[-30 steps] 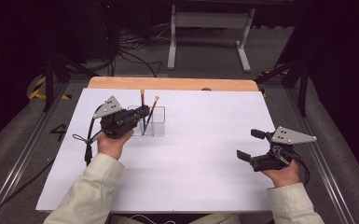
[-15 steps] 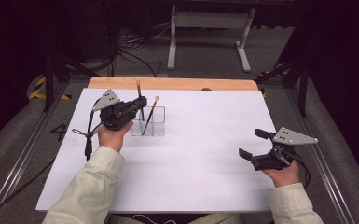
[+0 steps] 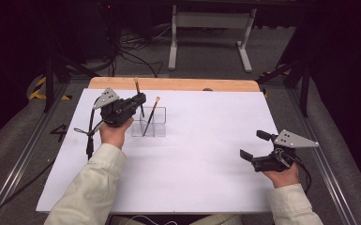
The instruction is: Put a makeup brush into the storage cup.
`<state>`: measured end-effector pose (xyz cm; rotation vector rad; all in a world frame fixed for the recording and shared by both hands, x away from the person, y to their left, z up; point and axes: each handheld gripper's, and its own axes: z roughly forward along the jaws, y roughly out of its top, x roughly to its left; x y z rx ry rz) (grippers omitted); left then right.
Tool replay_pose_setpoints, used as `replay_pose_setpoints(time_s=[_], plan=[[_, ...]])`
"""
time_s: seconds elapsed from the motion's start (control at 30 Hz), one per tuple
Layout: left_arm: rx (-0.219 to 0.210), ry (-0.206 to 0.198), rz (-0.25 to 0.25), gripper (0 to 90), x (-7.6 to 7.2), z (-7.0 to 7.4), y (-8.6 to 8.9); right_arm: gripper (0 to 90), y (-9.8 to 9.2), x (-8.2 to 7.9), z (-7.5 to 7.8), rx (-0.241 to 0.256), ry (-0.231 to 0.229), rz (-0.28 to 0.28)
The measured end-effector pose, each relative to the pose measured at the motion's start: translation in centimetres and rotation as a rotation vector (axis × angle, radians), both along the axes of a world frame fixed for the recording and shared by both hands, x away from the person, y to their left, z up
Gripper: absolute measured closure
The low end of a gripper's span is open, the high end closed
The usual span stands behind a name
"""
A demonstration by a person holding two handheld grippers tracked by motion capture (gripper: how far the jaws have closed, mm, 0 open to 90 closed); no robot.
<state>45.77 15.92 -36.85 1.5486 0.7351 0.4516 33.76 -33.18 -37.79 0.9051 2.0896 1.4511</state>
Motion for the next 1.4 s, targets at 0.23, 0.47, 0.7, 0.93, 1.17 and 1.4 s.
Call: replay_pose_setpoints(time_s=[0.23,0.47,0.7,0.93,1.17,1.4], plan=[[0.021,-0.046,0.009,82.7,0.5,-0.5,-0.5,0.0,0.1,-0.1,0.0,-0.004,0.006,0.007],[0.033,-0.034,0.018,82.5,0.7,-0.9,-1.0,0.0,0.0,-0.2,0.0,0.001,0.006,0.012],[0.032,-0.009,0.023,82.5,1.0,-1.4,-1.4,0.0,0.1,-0.2,-0.1,0.002,0.009,0.022],[0.019,0.011,0.015,82.5,1.2,-2.1,-1.6,0.1,0.1,-0.2,-0.1,0.005,0.017,0.027],[0.013,0.023,0.016,82.4,1.2,-3.1,-1.6,0.5,-0.1,-0.2,-0.1,0.016,0.018,0.02],[0.046,0.021,0.023,82.4,1.3,-3.4,-1.8,1.2,0.0,-0.2,-0.1,0.017,0.021,0.024]])
